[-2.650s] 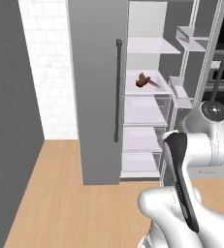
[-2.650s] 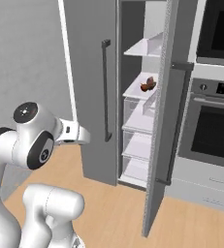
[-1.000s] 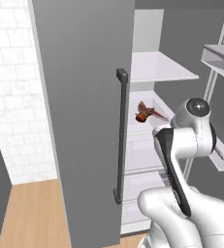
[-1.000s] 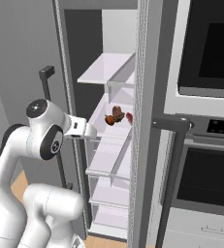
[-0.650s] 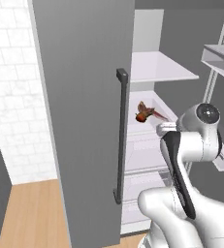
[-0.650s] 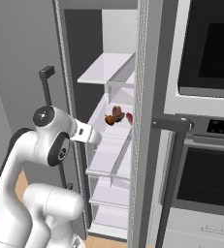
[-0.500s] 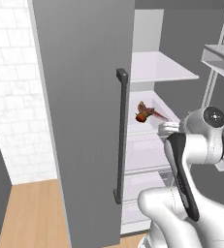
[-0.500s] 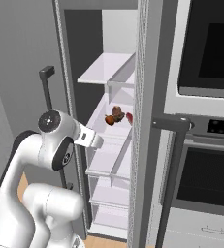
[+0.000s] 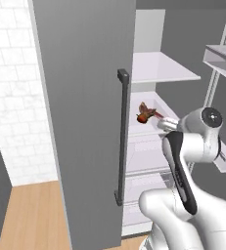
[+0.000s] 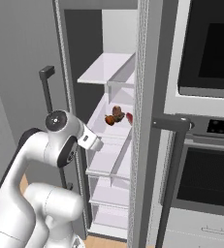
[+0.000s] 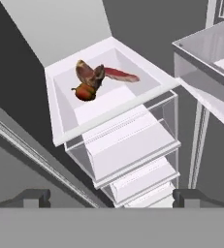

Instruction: Place one bell pepper and one steak in each tupperware on the nearby counter, to pack two identical lunches.

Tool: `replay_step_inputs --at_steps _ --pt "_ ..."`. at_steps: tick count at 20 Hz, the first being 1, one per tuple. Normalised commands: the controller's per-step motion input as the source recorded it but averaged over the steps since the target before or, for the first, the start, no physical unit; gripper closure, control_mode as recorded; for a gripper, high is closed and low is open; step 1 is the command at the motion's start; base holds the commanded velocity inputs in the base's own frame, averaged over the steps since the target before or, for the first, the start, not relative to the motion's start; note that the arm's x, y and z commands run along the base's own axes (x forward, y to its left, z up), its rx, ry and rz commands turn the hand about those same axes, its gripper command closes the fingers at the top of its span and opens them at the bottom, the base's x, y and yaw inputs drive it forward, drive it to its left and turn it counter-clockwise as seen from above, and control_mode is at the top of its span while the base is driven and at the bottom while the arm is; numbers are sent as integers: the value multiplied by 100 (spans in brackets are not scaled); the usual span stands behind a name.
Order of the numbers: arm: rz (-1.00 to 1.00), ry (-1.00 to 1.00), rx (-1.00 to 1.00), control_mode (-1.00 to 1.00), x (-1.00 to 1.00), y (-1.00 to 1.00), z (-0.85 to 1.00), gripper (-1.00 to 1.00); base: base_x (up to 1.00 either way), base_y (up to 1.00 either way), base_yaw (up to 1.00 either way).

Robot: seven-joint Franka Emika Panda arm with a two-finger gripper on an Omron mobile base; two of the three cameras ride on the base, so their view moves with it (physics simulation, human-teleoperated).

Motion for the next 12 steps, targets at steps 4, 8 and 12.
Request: replay_step_inputs --at_steps 4,8,12 --pt "-9 8 17 -100 21 0 0 -100 0 0 0" --pt "0 5 6 -100 37 0 0 -100 0 0 0" --pt "-1 0 4 -100 54 -2 0 -100 0 0 0"
